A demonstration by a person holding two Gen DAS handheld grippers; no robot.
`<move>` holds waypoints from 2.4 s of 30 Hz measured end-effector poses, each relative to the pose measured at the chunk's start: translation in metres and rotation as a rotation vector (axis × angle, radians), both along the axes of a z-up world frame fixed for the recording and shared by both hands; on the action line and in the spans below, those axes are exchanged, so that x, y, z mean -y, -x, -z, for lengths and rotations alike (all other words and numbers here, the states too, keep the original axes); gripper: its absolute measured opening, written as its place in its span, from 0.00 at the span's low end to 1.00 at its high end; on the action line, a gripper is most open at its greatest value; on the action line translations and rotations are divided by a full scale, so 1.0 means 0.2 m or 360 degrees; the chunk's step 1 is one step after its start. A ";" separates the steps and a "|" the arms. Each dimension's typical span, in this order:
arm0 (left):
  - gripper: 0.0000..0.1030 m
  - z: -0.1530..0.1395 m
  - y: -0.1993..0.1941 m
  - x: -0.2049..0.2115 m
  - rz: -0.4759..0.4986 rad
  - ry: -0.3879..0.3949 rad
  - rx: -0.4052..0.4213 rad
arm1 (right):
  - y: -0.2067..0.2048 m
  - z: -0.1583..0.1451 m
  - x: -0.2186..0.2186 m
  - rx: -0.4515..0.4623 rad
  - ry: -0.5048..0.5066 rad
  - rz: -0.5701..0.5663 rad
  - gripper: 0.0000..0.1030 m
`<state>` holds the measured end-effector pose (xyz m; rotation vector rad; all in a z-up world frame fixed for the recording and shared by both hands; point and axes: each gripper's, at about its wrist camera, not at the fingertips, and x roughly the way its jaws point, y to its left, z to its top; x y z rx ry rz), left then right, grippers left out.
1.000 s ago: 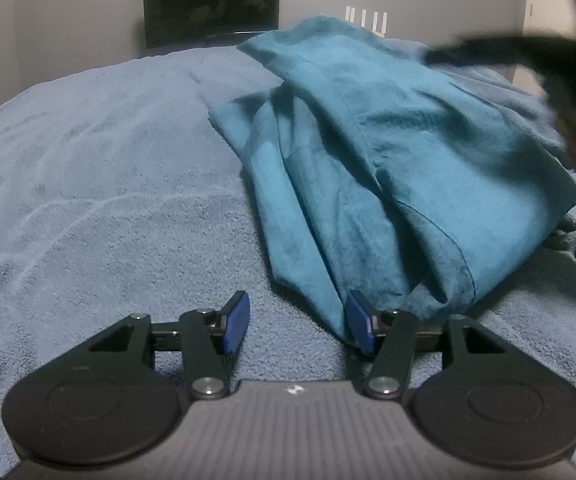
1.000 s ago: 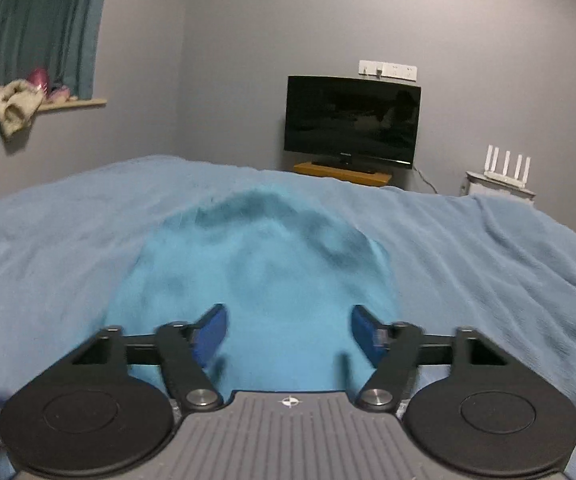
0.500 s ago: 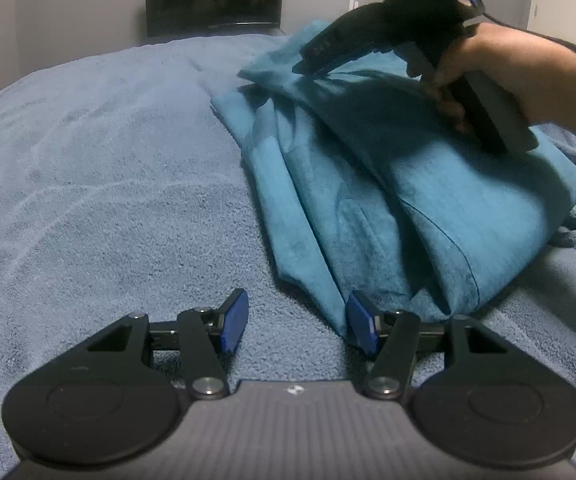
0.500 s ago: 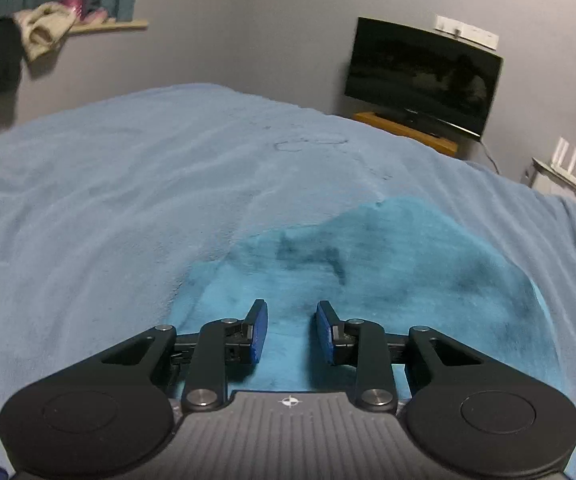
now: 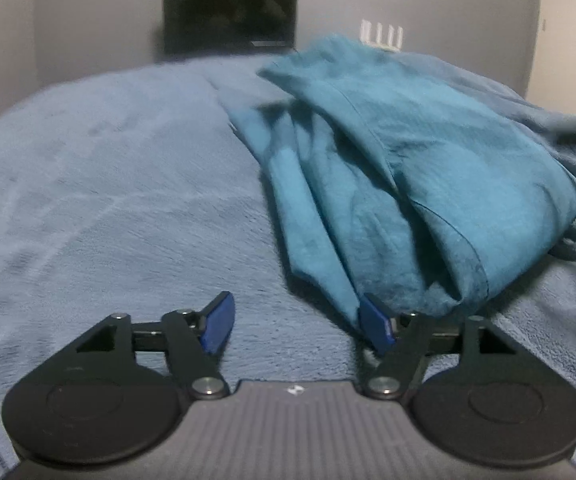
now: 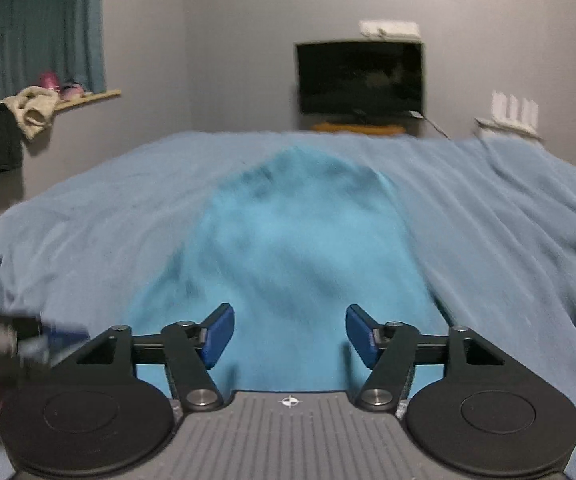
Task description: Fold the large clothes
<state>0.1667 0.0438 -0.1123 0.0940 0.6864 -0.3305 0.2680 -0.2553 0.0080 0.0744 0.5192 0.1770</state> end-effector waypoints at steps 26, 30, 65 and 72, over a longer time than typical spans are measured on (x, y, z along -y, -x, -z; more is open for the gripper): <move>0.98 -0.07 0.53 0.39 -0.0263 -0.0036 0.0035 | 0.47 0.32 0.07 -0.0090 -0.0013 0.0173 1.00; 0.99 -0.07 0.53 0.35 -0.0279 0.0004 0.0014 | 0.46 0.32 0.03 -0.0072 0.0056 0.0138 1.00; 0.99 -0.05 0.54 0.39 -0.0171 -0.0041 -0.0003 | 0.41 0.36 0.00 -0.0127 0.0124 0.0122 1.00; 0.99 -0.05 0.54 0.39 -0.0171 -0.0041 -0.0002 | 0.41 0.36 0.00 -0.0128 0.0124 0.0121 1.00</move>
